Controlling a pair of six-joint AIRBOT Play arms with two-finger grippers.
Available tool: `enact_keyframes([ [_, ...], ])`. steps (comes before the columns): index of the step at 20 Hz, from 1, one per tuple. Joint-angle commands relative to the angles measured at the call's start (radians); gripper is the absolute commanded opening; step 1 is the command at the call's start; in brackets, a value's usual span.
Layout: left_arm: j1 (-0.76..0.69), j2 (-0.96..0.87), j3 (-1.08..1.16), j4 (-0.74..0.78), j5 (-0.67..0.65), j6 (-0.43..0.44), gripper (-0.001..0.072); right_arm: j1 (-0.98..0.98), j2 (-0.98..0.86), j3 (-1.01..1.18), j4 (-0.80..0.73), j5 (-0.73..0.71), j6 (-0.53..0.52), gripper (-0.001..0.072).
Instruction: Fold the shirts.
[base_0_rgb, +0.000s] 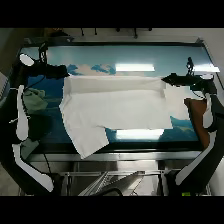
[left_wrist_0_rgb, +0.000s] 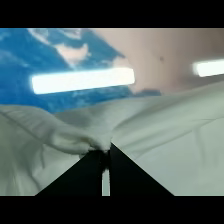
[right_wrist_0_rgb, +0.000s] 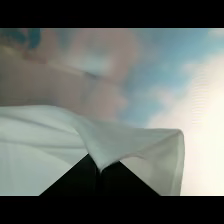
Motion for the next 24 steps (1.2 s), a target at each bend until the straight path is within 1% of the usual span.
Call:
enact_keyframes([
  [1, 0.000, 0.067, -0.101, 0.109, -0.068, -0.121, 0.0026, -0.006, -0.002, 0.004, -0.111, 0.074, 0.039, 0.0018],
  [3, 0.000, 0.078, -0.172, 0.109, -0.072, -0.150, 0.0027, -0.004, -0.008, 0.002, -0.126, 0.074, 0.043, 0.0018],
  [5, -0.001, 0.077, -0.239, 0.109, -0.064, -0.159, 0.0026, -0.003, -0.017, 0.002, -0.127, 0.074, 0.045, 0.0018],
  [10, 0.000, 0.077, -0.374, 0.109, 0.017, -0.180, 0.0027, -0.003, -0.034, 0.003, -0.127, 0.073, 0.045, 0.0019],
  [18, 0.000, 0.077, -0.389, 0.108, 0.067, -0.179, 0.0029, 0.002, -0.047, 0.003, -0.128, 0.074, 0.050, 0.0021],
  [19, 0.000, 0.077, -0.384, 0.105, 0.068, -0.179, 0.0032, 0.002, -0.045, 0.003, -0.123, 0.080, 0.049, 0.0125],
  [20, 0.000, 0.077, -0.369, 0.095, 0.061, -0.179, 0.0217, 0.002, -0.040, 0.003, -0.117, 0.088, 0.049, 0.0311],
  [21, 0.001, 0.077, -0.341, 0.090, 0.039, -0.183, 0.0602, 0.000, -0.026, 0.005, -0.117, 0.096, 0.048, 0.0325],
  [22, 0.000, 0.077, -0.301, 0.091, 0.000, -0.200, 0.0700, -0.007, -0.004, 0.005, -0.116, 0.097, 0.049, 0.0325],
  [24, 0.001, 0.077, -0.200, 0.093, -0.118, -0.203, 0.0700, -0.035, 0.066, 0.005, -0.125, 0.116, 0.050, 0.0326],
])
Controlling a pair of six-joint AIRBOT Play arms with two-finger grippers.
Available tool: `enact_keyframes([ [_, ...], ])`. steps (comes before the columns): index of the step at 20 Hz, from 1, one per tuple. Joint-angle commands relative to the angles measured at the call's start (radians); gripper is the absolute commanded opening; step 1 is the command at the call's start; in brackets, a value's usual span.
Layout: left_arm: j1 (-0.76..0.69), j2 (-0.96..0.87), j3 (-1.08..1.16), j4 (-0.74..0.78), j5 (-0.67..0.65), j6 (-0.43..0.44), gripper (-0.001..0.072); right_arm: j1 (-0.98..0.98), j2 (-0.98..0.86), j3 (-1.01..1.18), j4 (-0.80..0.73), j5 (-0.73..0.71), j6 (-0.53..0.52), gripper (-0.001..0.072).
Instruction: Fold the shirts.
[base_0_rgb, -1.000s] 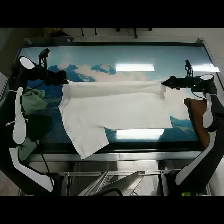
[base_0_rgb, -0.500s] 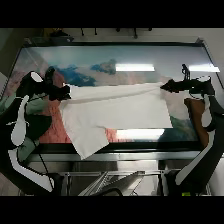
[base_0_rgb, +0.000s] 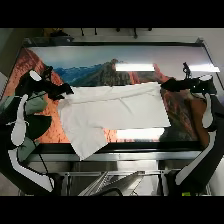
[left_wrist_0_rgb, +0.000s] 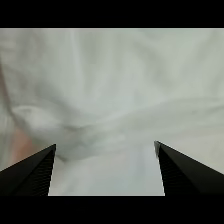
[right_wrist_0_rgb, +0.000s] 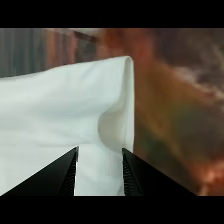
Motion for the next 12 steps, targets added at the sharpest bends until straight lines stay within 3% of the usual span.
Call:
enact_keyframes([
  [1, 0.004, 0.001, 0.147, -0.007, -0.190, -0.013, 0.0699, -0.045, 0.097, 0.001, -0.002, 0.040, 0.008, 0.0326],
  [4, 0.017, 0.030, 0.177, 0.002, -0.376, -0.049, 0.0699, -0.128, 0.185, -0.006, -0.040, 0.151, 0.073, 0.0326],
  [6, 0.021, 0.114, 0.039, 0.002, -0.422, -0.051, 0.0699, -0.171, 0.223, -0.065, -0.047, 0.251, 0.099, 0.0325],
  [8, 0.021, 0.235, -0.168, 0.002, -0.403, -0.056, 0.0699, -0.194, 0.269, -0.196, -0.072, 0.272, 0.101, 0.0324],
  [12, 0.025, 0.476, -0.609, 0.001, -0.304, -0.065, 0.0699, -0.199, 0.359, -0.531, -0.125, 0.152, 0.073, 0.0323],
])
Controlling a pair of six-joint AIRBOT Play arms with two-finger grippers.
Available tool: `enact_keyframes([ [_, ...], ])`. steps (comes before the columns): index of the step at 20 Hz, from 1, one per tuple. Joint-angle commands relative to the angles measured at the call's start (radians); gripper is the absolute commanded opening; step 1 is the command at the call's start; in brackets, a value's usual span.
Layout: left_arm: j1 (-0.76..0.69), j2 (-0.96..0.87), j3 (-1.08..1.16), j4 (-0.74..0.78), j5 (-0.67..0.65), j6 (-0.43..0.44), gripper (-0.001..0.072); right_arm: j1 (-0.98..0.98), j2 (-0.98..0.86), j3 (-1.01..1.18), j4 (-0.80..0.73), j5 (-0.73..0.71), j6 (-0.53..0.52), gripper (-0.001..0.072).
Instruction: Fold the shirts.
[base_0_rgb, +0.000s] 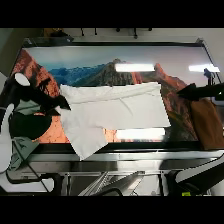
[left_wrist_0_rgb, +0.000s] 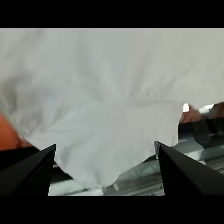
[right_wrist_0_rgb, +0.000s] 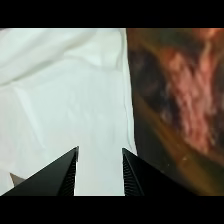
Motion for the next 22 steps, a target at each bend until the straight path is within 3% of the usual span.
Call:
enact_keyframes([
  [1, 0.002, 0.192, -0.360, 0.000, 0.072, -0.009, 0.0700, -0.014, 0.074, -0.253, -0.034, -0.064, -0.020, 0.0323],
  [5, 0.002, 0.298, -0.597, -0.011, 0.253, -0.010, 0.0700, -0.013, 0.092, -0.342, -0.030, -0.078, -0.045, 0.0323],
  [12, -0.077, 0.320, -0.779, -0.137, 0.517, -0.007, 0.0700, -0.013, 0.094, -0.342, -0.031, -0.090, -0.045, 0.0326],
  [13, -0.085, 0.321, -0.778, -0.139, 0.540, -0.007, 0.0700, -0.013, 0.093, -0.342, -0.031, -0.090, -0.046, 0.0340],
  [14, -0.085, 0.321, -0.773, -0.139, 0.558, -0.007, 0.0700, -0.013, 0.093, -0.342, -0.031, -0.090, -0.045, 0.0447],
  [15, -0.084, 0.321, -0.760, -0.138, 0.575, -0.007, 0.0699, -0.013, 0.093, -0.342, -0.034, -0.090, -0.045, 0.0470],
  [16, -0.084, 0.321, -0.739, -0.138, 0.589, -0.007, 0.0612, -0.013, 0.093, -0.342, -0.040, -0.090, -0.045, 0.0457],
  [17, -0.084, 0.321, -0.711, -0.134, 0.597, -0.003, 0.0346, -0.013, 0.093, -0.342, -0.056, -0.090, -0.045, 0.0457],
  [18, -0.084, 0.321, -0.682, -0.133, 0.600, 0.012, 0.0126, -0.012, 0.092, -0.342, -0.081, -0.090, -0.045, 0.0457],
  [19, -0.084, 0.321, -0.653, -0.133, 0.599, 0.026, 0.0032, -0.012, 0.092, -0.346, -0.112, -0.089, -0.037, 0.0458],
  [22, -0.084, 0.321, -0.578, -0.131, 0.594, 0.037, 0.0028, -0.012, 0.092, -0.385, -0.149, -0.090, -0.030, 0.0438],
])
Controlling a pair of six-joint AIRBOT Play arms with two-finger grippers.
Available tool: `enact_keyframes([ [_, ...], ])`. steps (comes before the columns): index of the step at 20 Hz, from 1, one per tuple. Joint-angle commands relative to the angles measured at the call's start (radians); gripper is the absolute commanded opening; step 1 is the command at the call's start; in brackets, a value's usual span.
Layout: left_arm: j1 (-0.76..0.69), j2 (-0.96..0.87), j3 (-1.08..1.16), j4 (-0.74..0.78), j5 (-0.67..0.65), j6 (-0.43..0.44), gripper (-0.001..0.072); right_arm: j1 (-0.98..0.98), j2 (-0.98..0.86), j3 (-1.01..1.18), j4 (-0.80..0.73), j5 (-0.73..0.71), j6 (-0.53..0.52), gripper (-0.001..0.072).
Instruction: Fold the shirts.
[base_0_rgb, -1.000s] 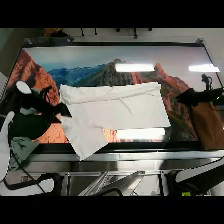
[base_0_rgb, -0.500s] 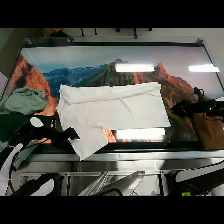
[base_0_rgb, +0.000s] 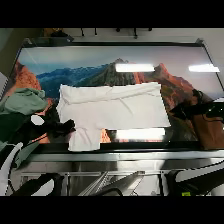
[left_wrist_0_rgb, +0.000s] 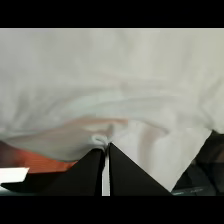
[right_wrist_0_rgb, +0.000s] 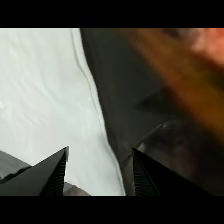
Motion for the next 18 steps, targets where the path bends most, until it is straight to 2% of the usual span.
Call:
enact_keyframes([
  [1, -0.002, 0.001, 0.073, -0.008, 0.004, 0.018, 0.0028, 0.002, 0.000, -0.047, -0.043, -0.002, 0.008, 0.0438],
  [6, -0.002, 0.001, 0.080, -0.008, 0.003, 0.033, 0.0028, 0.087, 0.000, -0.112, -0.038, -0.040, -0.004, 0.0430],
  [7, -0.002, 0.001, 0.081, -0.008, 0.002, 0.034, 0.0028, 0.114, 0.000, -0.112, -0.023, -0.039, -0.017, 0.0402],
  [8, -0.001, 0.002, 0.081, -0.009, -0.003, 0.034, 0.0028, 0.136, 0.000, -0.112, -0.002, -0.031, -0.031, 0.0238],
  [9, -0.001, 0.002, 0.081, -0.008, -0.015, 0.037, 0.0028, 0.155, 0.004, -0.112, 0.013, -0.019, -0.030, 0.0136],
  [10, -0.001, 0.007, 0.081, -0.007, -0.038, 0.055, 0.0027, 0.166, 0.016, -0.112, 0.016, -0.005, -0.029, 0.0060],
  [11, -0.001, 0.024, 0.081, -0.006, -0.061, 0.074, 0.0027, 0.166, 0.033, -0.112, 0.012, 0.006, -0.024, 0.0022],
  [14, -0.002, 0.116, 0.080, 0.053, -0.142, 0.073, 0.0026, 0.128, 0.113, -0.113, -0.122, 0.005, 0.082, 0.0021],
  [18, -0.002, 0.284, 0.070, 0.235, -0.288, -0.017, 0.0026, 0.017, 0.214, -0.121, -0.345, 0.006, 0.291, 0.0020],
])
